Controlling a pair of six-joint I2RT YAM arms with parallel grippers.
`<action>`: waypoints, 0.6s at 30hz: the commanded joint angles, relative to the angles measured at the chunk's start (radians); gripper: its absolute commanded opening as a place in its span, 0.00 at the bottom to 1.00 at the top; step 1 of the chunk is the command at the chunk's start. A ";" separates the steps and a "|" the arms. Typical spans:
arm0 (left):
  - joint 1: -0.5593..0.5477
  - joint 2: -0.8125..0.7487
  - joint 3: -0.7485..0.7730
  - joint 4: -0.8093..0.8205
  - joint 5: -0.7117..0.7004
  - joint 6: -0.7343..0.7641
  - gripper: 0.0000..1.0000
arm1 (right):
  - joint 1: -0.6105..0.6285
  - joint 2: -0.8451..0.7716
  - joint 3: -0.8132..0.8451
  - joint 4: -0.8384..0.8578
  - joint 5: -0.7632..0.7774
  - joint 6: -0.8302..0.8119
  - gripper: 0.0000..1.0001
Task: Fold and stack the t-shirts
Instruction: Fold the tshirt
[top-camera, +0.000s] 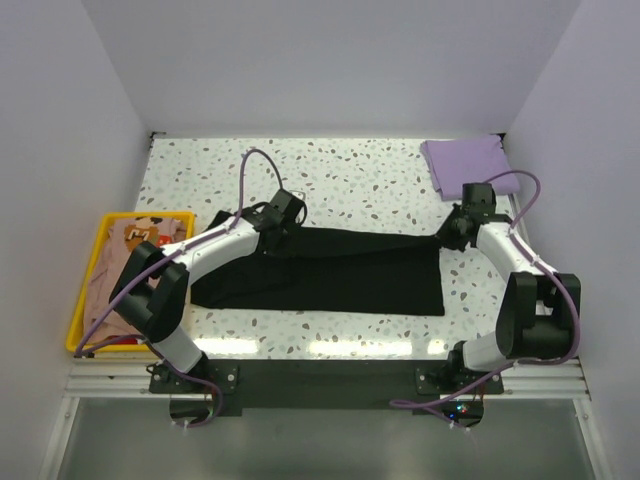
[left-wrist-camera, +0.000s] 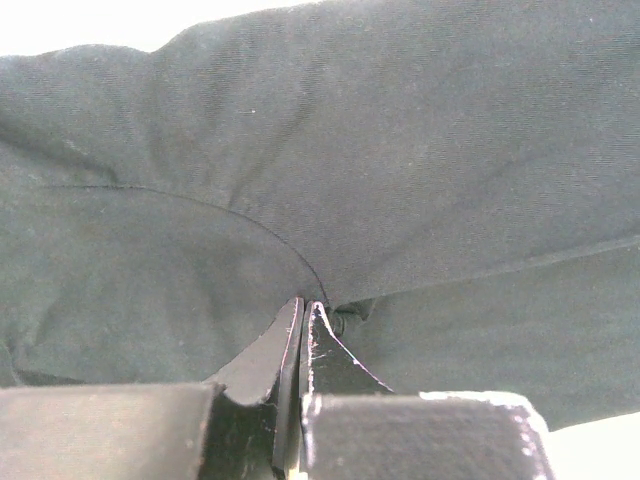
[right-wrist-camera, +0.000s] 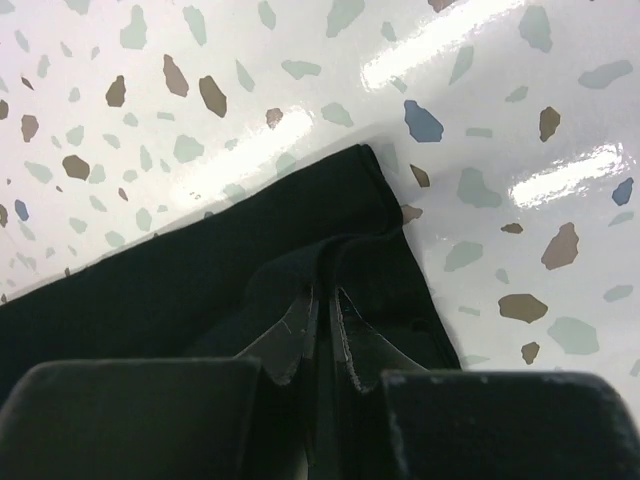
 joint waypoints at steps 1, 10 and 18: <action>0.003 -0.036 0.026 -0.025 0.014 0.029 0.00 | -0.008 -0.044 -0.034 0.009 -0.006 0.011 0.02; 0.014 -0.004 0.051 -0.007 0.034 0.028 0.00 | -0.023 0.034 0.047 0.037 -0.087 0.014 0.03; 0.032 0.030 0.075 0.010 0.049 0.014 0.00 | -0.023 0.114 0.196 0.071 -0.150 0.004 0.01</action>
